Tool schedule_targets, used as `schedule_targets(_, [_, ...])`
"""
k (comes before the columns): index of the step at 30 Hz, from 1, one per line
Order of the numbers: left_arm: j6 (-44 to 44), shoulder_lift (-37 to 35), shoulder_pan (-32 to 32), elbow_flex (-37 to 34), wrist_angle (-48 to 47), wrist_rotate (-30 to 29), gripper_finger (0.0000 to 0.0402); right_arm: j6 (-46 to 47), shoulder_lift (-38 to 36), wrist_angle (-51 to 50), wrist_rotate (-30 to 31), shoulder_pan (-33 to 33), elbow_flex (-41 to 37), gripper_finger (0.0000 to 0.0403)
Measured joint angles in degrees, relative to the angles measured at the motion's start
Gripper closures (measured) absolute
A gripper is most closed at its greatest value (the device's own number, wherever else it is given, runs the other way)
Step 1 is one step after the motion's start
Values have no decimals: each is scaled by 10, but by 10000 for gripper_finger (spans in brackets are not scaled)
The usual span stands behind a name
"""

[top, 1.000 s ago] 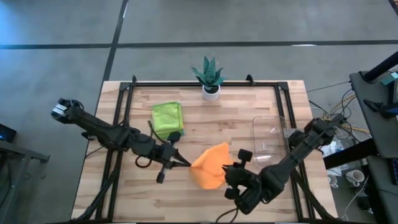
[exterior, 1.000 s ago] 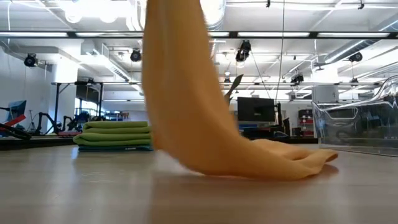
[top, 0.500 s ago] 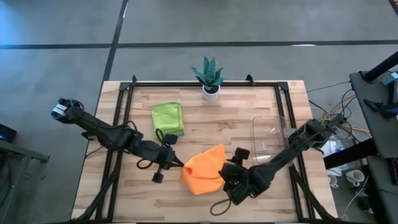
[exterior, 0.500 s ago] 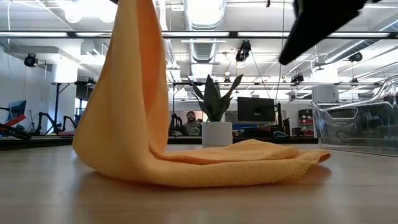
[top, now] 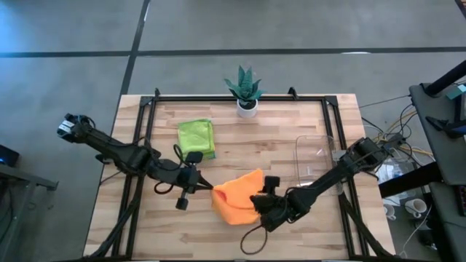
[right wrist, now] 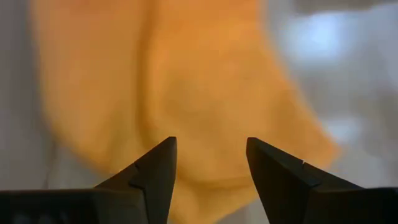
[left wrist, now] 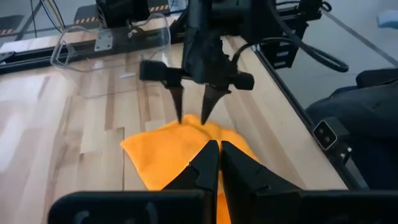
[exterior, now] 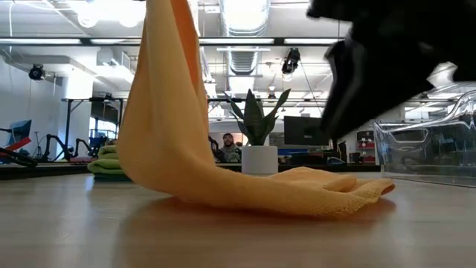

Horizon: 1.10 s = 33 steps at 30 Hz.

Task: Fold microfiber towels
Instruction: Fold the orange towel on the table

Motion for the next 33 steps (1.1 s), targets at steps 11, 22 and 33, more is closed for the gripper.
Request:
schedule_targets(11, [-12,0,0,-11,-10,-5,401,-107,1,92,-105,-36,-71,216])
schedule_targets(22, [-26,-3,0,-36,-5,-18,401,-168,4,121,-141,-43,-75,233])
schedule_targets(33, [-40,-35,0,-46,-15,-34,401,-154,5,121,-135,-56,-64,333])
